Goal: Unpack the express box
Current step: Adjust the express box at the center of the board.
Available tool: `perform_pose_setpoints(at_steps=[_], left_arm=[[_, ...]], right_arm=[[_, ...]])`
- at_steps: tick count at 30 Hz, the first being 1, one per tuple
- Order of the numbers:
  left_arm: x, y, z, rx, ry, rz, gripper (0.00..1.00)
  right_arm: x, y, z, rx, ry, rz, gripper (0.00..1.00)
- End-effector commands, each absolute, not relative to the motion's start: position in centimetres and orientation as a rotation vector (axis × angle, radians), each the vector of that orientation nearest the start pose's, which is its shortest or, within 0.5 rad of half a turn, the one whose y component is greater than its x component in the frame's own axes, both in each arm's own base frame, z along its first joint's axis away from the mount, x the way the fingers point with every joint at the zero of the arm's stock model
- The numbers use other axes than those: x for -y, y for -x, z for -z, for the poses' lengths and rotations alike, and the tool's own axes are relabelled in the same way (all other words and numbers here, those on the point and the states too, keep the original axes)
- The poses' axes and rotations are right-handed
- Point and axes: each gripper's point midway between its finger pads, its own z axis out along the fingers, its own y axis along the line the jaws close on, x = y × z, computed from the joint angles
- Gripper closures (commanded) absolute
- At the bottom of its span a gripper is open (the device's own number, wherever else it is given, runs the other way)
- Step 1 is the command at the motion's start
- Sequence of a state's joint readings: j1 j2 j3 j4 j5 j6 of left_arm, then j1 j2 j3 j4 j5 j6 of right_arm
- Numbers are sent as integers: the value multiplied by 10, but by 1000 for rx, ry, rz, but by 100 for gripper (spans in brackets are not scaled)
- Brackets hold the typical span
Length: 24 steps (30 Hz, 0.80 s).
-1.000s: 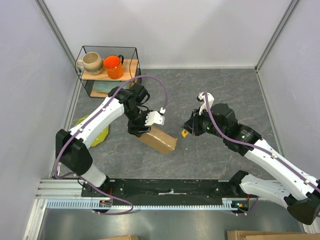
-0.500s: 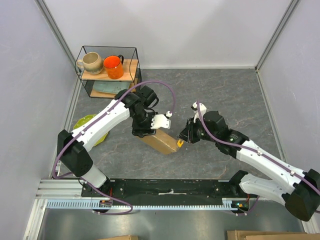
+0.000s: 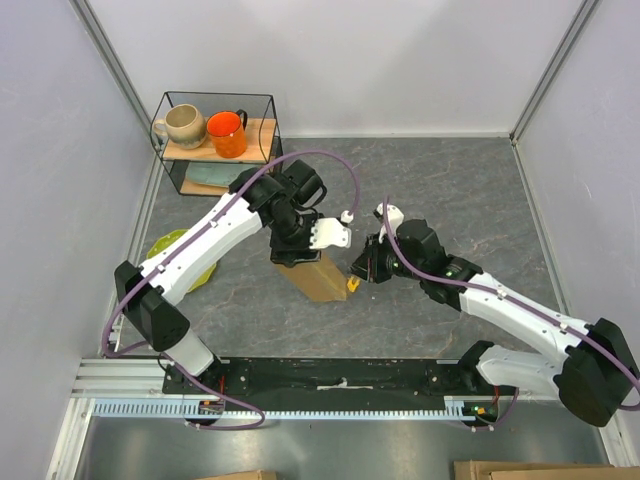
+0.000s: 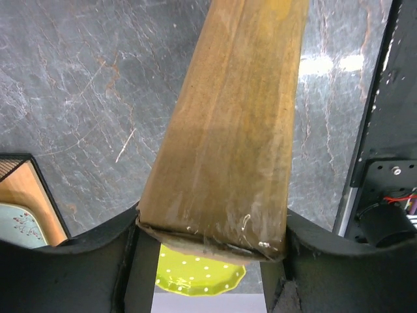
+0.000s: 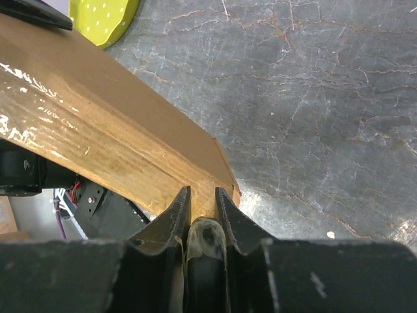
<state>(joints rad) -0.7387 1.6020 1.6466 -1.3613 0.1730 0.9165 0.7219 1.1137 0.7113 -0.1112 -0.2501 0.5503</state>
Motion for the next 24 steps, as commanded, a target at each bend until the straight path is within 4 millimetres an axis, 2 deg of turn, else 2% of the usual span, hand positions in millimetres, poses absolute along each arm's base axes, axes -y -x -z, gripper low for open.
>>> perform_pose_setpoints(at_steps=[1,7,10,12,15,16,19,20,22,23,24], left_arm=[[258,-246,-245,2532,2567,-526,50],[282,-213,-255,2495,2480,-827,48],[286,-199,-249,2472,2412,-906,47],[288,-198,-244,2471,2400,-904,47],[286,-202,-221,2481,2389,-829,47],[279,-206,-203,2503,2360,-723,48],[267,-218,-174,2553,2339,-494,51],[266,-219,-169,2555,2340,-455,51],[262,-224,-158,2568,2333,-370,53],[262,-225,-155,2572,2333,-343,54],[259,-228,-152,2581,2331,-292,54]], right_arm=[[-290,-204,-158,-2221,381,-1092,100],[-296,-207,-157,-2216,380,-1100,100],[-298,-208,-156,-2217,382,-1103,100],[-299,-208,-154,-2222,380,-1102,100],[-295,-208,-148,-2241,382,-1074,100],[-292,-210,-146,-2248,378,-1045,100],[-276,-216,-144,-2265,387,-910,100],[-272,-219,-152,-2240,403,-877,100],[-259,-222,-153,-2249,394,-784,100],[-255,-227,-164,-2217,405,-757,100],[-248,-226,-163,-2237,403,-713,100]])
